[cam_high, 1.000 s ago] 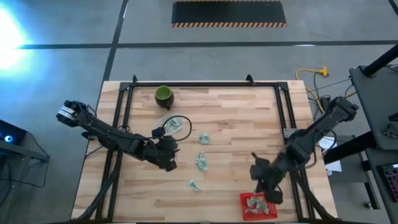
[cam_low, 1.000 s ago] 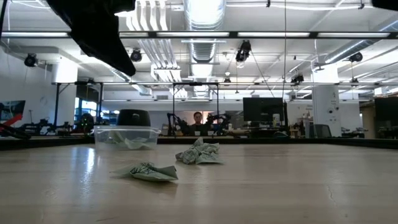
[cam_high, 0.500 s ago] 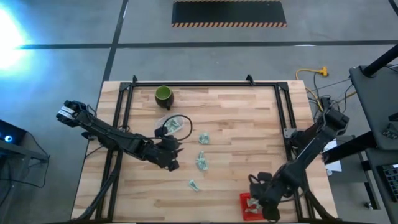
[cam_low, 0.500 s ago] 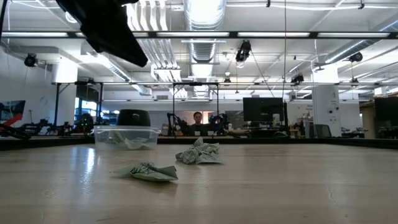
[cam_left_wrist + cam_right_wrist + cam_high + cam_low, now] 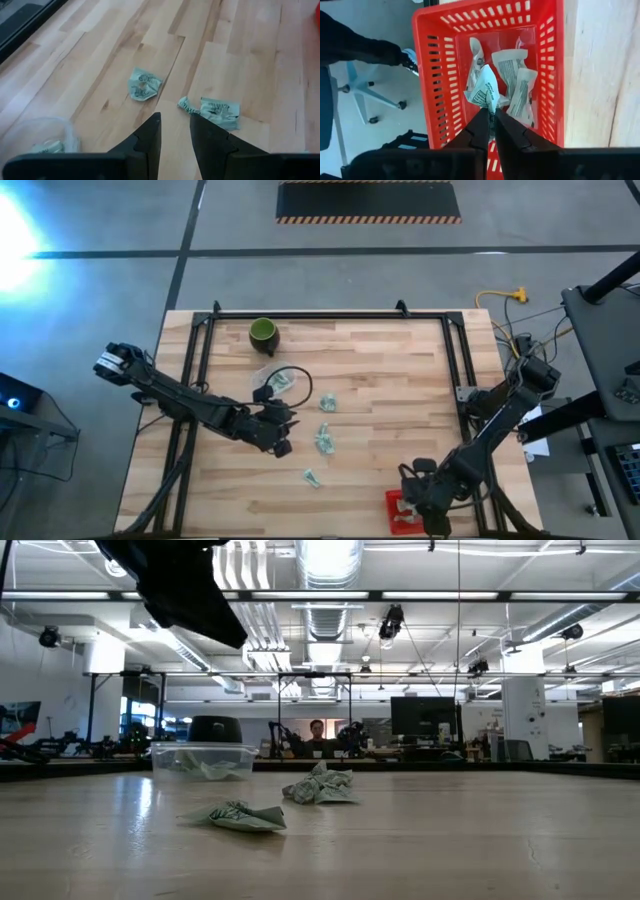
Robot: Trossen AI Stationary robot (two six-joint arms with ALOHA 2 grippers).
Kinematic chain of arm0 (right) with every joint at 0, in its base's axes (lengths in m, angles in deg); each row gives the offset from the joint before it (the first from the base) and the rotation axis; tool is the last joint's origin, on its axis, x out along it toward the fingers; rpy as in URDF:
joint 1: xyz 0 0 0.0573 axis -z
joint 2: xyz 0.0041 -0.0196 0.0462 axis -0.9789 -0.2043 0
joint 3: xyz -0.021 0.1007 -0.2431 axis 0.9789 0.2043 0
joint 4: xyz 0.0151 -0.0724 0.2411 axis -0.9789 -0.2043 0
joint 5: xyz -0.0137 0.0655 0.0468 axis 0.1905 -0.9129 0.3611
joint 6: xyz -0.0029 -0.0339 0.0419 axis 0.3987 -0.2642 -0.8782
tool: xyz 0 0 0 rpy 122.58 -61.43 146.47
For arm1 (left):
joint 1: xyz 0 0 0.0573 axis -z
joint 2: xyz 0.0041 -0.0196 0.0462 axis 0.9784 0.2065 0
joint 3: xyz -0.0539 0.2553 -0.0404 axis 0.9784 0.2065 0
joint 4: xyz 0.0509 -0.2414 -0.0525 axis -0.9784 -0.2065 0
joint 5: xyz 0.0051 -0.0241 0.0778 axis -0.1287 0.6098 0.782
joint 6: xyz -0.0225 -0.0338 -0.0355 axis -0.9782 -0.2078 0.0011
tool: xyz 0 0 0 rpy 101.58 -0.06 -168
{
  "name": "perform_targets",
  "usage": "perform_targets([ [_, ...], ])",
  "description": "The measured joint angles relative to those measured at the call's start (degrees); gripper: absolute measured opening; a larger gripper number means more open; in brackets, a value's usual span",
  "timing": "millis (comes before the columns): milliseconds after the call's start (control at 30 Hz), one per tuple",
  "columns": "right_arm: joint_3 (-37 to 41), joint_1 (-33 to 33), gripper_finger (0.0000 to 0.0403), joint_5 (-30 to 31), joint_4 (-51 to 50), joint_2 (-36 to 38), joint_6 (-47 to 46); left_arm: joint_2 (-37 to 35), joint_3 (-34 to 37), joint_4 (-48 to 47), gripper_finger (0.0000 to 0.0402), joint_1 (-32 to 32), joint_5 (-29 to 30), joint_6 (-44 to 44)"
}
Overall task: Pick and place items into bin
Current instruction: Put the green stevia packet into the red basket, then put the green stevia packet into the transparent bin
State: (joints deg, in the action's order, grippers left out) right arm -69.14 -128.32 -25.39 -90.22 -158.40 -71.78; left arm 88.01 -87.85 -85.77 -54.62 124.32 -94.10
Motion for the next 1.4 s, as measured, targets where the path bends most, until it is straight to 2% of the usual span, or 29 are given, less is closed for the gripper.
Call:
perform_targets([
  [300,0.09,-0.01,0.0083,-0.02,-0.25,0.00,0.04,5.21,-0.20,3.88,0.0086,-0.34,-4.23,0.50],
  [467,0.09,-0.02,0.0114,-0.07,-0.34,0.01,-0.12,7.34,-0.60,4.45,0.0086,-2.01,-9.04,8.29],
  [567,-0.10,-0.02,0.0122,-0.09,-0.43,0.04,-0.20,8.71,-1.95,4.81,0.0086,-4.05,-11.79,14.08],
  [767,-0.42,-0.02,0.0122,-0.07,-0.36,0.39,-3.10,10.40,-4.00,4.58,0.0086,-10.54,-13.29,22.94],
  [867,-0.44,-0.02,0.0116,0.30,-0.39,0.98,-4.73,10.99,-4.57,4.47,0.0086,-15.25,-18.29,23.68],
  [1000,-0.44,-0.36,0.0107,4.58,-0.37,2.15,-7.06,12.09,-5.13,4.53,0.0086,-21.51,-27.73,19.93],
  [1133,-0.45,-1.54,0.0098,10.95,-0.47,4.34,-8.40,12.70,-5.29,4.80,0.0087,-24.66,-31.77,21.15],
  [1267,-0.46,-3.06,0.0090,19.02,-1.04,7.16,-8.70,12.95,-5.31,6.63,0.0099,-25.74,-34.34,24.41],
  [1400,-0.46,-4.30,0.0082,27.09,-3.38,10.39,-8.80,13.03,-5.31,8.47,0.0132,-26.06,-34.11,26.94],
])
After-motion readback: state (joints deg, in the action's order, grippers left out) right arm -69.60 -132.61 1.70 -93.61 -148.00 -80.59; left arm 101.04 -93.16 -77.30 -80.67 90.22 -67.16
